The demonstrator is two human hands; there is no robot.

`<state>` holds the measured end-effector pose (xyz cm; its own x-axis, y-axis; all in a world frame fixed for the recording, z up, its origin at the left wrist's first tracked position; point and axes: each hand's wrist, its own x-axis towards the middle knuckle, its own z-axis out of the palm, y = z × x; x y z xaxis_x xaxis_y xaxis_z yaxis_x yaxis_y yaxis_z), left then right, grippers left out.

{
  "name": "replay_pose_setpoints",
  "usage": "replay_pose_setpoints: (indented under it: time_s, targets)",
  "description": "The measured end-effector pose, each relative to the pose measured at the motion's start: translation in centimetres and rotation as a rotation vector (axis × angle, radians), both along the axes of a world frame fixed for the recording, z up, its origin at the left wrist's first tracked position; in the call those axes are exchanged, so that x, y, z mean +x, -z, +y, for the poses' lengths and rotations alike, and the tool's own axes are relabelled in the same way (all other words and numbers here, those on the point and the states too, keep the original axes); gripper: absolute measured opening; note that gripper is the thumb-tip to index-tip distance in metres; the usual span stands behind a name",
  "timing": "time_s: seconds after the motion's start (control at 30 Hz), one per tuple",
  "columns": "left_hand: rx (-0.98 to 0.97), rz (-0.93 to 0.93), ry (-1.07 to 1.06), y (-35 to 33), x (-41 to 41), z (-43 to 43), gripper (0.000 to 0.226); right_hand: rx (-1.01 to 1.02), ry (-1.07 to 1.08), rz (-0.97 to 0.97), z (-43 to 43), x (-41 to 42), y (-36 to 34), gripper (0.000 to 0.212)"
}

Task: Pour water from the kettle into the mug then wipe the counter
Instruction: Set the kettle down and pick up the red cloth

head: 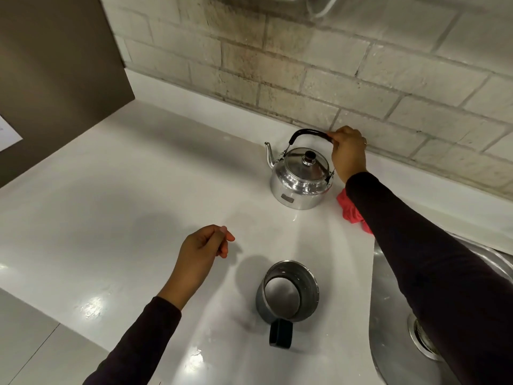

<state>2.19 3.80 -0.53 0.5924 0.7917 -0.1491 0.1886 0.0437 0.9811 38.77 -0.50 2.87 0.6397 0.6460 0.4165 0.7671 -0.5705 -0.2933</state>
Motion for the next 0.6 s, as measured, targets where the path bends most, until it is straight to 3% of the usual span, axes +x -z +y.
replay_pose_setpoints:
  time_s: [0.17, 0.27, 0.43, 0.6]
  targets:
    - [0.01, -0.003, 0.002, -0.1, 0.1, -0.1, 0.037, -0.084, 0.014, 0.295, -0.4, 0.2, 1.2, 0.034]
    - [0.016, 0.001, 0.01, -0.2, 0.3, -0.2, 0.037, -0.101, -0.002, 0.426, -1.0, 0.6, 0.9, 0.038]
    - [0.01, -0.001, 0.033, -0.2, 0.5, -0.6, 0.037, -0.153, 0.185, 0.322, -5.9, 0.1, 2.1, 0.057]
    - [-0.017, 0.006, 0.082, 0.2, 0.6, -1.6, 0.037, -0.202, 0.396, 0.243, -11.2, -2.2, 4.7, 0.031]
